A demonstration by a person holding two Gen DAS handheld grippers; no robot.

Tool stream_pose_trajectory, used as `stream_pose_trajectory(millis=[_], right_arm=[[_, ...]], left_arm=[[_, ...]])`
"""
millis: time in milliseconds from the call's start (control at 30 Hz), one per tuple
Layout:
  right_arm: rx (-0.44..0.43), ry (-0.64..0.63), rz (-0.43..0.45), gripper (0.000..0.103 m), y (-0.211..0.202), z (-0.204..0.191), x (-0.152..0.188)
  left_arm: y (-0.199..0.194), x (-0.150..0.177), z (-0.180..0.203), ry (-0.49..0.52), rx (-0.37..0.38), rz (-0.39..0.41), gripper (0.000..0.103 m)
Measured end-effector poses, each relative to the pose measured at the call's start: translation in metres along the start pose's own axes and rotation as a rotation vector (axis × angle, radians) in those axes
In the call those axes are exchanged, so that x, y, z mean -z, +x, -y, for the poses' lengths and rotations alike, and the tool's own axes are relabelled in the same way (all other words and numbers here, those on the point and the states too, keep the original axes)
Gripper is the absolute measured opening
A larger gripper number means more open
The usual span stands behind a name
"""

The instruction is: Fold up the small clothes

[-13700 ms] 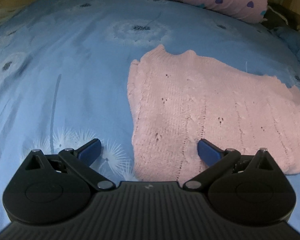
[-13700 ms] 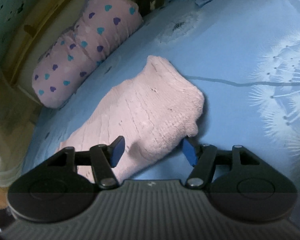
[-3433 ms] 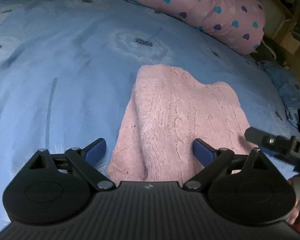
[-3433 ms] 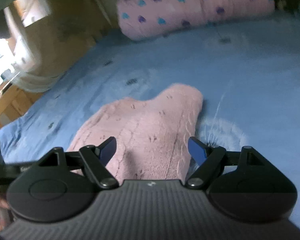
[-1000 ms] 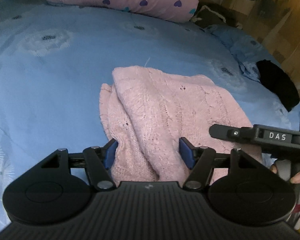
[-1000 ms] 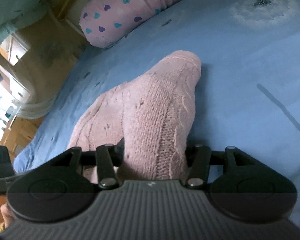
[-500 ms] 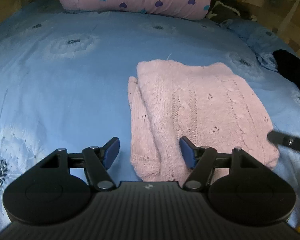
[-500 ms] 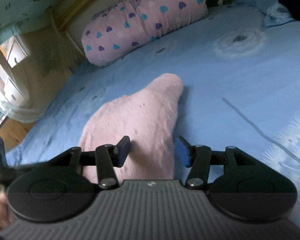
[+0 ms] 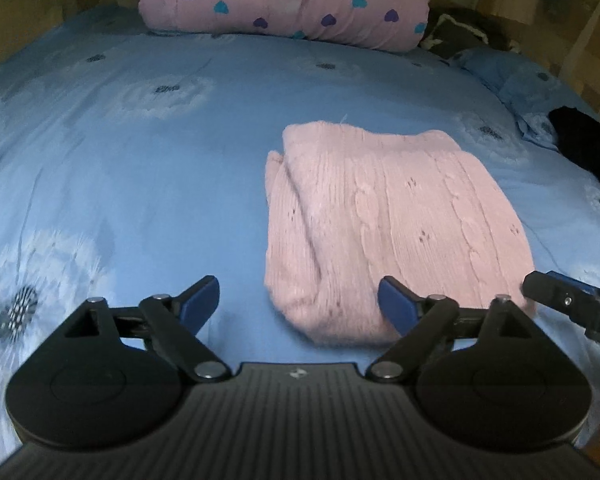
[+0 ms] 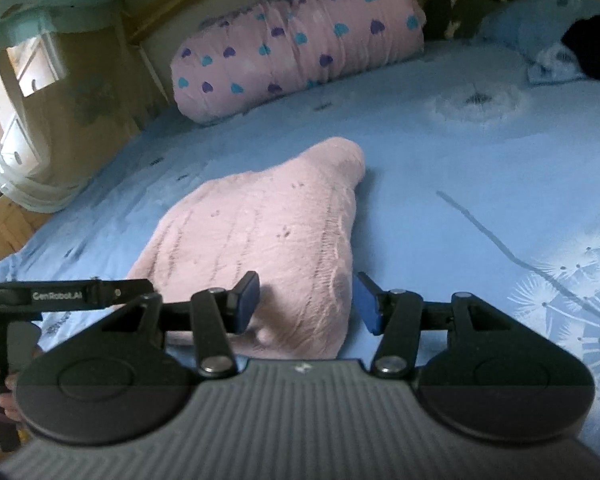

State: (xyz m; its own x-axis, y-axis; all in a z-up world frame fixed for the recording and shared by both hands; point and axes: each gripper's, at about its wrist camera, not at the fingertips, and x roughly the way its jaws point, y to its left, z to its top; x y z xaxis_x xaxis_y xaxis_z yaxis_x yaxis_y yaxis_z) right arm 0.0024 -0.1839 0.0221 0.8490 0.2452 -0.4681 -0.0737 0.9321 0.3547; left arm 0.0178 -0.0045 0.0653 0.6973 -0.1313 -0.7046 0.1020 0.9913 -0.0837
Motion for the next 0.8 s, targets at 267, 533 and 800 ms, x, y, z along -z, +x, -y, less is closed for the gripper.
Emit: stream_pose_trajectory(millis=[267,533,800], right_arm=[[0.032,-0.163,0.051,0.069,-0.025,-0.028,0.02],[0.069,-0.204,0.06,0.07,-0.023,-0.031,0.032],[0.09,-0.177,0.049,0.07,-0.015,-0.025,0.037]], left_arm=[[-0.007,0.023,0.017,0.05,-0.051,-0.051,0.1],[0.0,0.032,0.031,0.074,-0.076,-0.047,0.101],[0.012,0.038,0.039,0.089,-0.084,-0.065,0.101]])
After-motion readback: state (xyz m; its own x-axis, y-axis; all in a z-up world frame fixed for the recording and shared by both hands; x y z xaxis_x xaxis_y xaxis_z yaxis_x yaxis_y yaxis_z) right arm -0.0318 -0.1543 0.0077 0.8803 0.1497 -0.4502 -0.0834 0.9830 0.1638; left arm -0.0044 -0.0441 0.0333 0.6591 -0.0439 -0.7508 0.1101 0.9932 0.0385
